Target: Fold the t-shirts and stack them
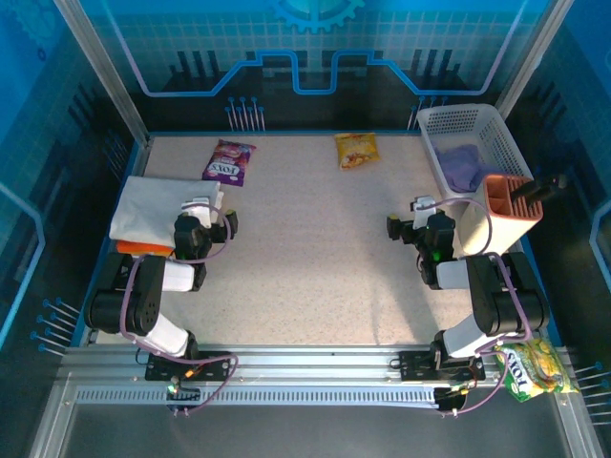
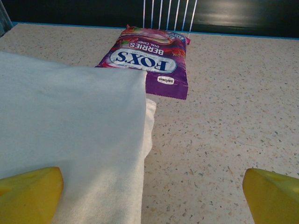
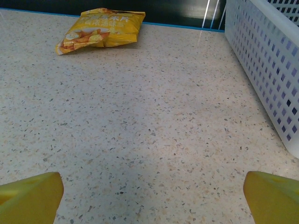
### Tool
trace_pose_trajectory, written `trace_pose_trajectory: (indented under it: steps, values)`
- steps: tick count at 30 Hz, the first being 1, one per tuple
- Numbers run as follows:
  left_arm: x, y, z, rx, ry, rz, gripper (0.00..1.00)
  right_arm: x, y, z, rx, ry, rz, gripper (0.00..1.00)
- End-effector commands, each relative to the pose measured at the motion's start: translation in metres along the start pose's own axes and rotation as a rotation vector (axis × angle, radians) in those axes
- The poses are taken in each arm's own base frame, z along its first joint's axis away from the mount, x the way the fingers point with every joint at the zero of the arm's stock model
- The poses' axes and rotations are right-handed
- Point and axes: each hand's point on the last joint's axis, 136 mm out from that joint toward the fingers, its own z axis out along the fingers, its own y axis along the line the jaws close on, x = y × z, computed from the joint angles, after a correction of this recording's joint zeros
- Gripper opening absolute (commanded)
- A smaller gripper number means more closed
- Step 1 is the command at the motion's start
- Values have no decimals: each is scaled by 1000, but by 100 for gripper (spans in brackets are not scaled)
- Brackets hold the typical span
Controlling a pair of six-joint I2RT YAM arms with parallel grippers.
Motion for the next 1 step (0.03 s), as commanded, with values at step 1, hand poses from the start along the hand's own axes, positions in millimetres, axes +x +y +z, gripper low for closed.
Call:
trace_pose_trajectory:
  steps: [1]
  values:
    - [-6, 1, 3, -13, -11, -19, 99, -13, 5, 2, -15, -39, -19, 100]
